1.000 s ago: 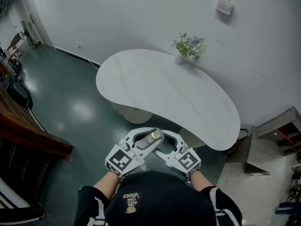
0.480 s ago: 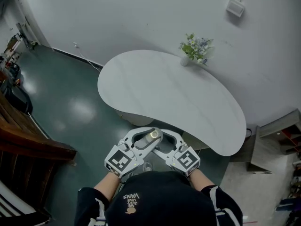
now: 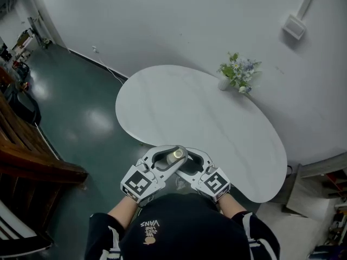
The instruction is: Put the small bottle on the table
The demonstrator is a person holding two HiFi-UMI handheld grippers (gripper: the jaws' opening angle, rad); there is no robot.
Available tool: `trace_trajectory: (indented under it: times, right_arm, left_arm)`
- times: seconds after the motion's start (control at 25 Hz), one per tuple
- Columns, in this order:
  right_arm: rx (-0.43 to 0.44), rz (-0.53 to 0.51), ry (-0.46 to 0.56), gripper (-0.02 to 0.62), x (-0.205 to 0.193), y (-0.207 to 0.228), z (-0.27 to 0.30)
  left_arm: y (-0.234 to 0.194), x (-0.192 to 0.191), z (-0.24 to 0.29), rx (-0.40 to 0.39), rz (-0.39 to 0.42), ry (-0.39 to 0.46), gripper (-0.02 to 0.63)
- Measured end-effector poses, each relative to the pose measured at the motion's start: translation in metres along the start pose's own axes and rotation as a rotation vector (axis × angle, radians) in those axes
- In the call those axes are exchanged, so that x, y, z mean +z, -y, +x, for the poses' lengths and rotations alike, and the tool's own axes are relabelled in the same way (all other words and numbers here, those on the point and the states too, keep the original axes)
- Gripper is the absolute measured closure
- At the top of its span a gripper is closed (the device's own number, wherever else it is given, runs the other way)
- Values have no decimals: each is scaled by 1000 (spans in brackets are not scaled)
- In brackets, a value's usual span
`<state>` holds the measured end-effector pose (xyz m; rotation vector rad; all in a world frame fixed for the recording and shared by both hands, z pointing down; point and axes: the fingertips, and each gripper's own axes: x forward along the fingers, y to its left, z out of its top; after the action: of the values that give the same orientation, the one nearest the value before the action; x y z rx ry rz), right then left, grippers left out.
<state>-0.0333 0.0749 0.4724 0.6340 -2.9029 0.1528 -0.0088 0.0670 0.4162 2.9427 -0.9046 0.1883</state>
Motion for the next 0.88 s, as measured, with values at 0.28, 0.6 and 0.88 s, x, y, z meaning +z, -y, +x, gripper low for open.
trace_trajectory:
  times: [0.28,0.6,0.88]
  right_arm:
    - [50,-1,-20,333,4,54,20]
    - [76,-4,-22,333,5,103,40]
    - [29,21,-9,333,3,139,75]
  left_arm:
    - [-46,2,37,57,-3,11,457]
    - [-90,2,69,84,-14,16,459]
    - [-137,-4,83,18,-33,-7,459]
